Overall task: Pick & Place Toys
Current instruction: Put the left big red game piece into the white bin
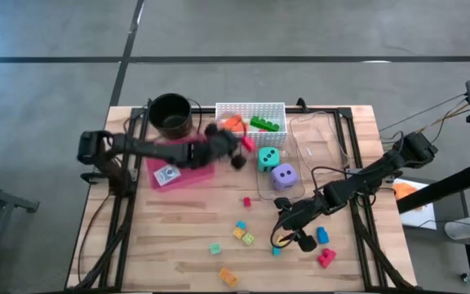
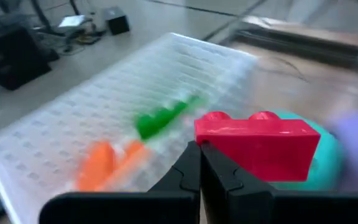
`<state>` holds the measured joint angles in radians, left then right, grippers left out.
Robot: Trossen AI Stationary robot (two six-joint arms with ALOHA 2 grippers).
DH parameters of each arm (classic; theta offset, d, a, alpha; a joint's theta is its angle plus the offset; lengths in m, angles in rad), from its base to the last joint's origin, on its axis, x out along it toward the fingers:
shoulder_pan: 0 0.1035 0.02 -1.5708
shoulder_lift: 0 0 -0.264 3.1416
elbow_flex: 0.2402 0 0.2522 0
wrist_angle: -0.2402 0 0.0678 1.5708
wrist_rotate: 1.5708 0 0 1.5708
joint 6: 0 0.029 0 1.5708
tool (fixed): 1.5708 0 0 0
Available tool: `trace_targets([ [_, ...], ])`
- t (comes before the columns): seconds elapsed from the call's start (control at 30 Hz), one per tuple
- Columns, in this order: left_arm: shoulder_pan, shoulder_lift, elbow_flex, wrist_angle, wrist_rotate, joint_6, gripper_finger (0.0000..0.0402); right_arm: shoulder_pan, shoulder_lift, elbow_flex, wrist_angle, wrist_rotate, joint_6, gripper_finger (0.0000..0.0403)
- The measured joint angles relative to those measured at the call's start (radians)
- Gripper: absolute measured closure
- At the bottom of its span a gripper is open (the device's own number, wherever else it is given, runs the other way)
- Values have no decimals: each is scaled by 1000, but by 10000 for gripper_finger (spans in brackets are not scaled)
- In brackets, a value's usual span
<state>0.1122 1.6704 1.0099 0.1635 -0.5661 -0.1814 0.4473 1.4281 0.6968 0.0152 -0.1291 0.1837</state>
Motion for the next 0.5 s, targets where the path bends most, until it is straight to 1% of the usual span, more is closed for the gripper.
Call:
trace_targets([
  [0.07, 85, 6, 41, 6, 77, 36, 401, 0, 0, 0, -8, 0, -2, 207],
  [0.13, 167, 24, 86, 6, 191, 75, 401, 0, 0, 0, -7, 0, -15, 207],
  [0.2, 232, 65, 136, -16, 298, 81, 401, 0, 0, 0, -6, 0, -42, 207],
  [0.23, 254, 93, 167, -42, 327, 80, 401, 0, 0, 0, -7, 0, -63, 207],
  [0.3, 278, 154, 239, -105, 340, 93, 401, -3, 0, 0, -5, 0, -107, 207],
  [0.4, 285, 251, 363, -226, 348, 135, 401, -2, 0, 2, -2, 11, -131, 207],
  [0.5, 284, 329, 484, -347, 358, 103, 401, -3, 0, 2, -12, 24, -131, 207],
])
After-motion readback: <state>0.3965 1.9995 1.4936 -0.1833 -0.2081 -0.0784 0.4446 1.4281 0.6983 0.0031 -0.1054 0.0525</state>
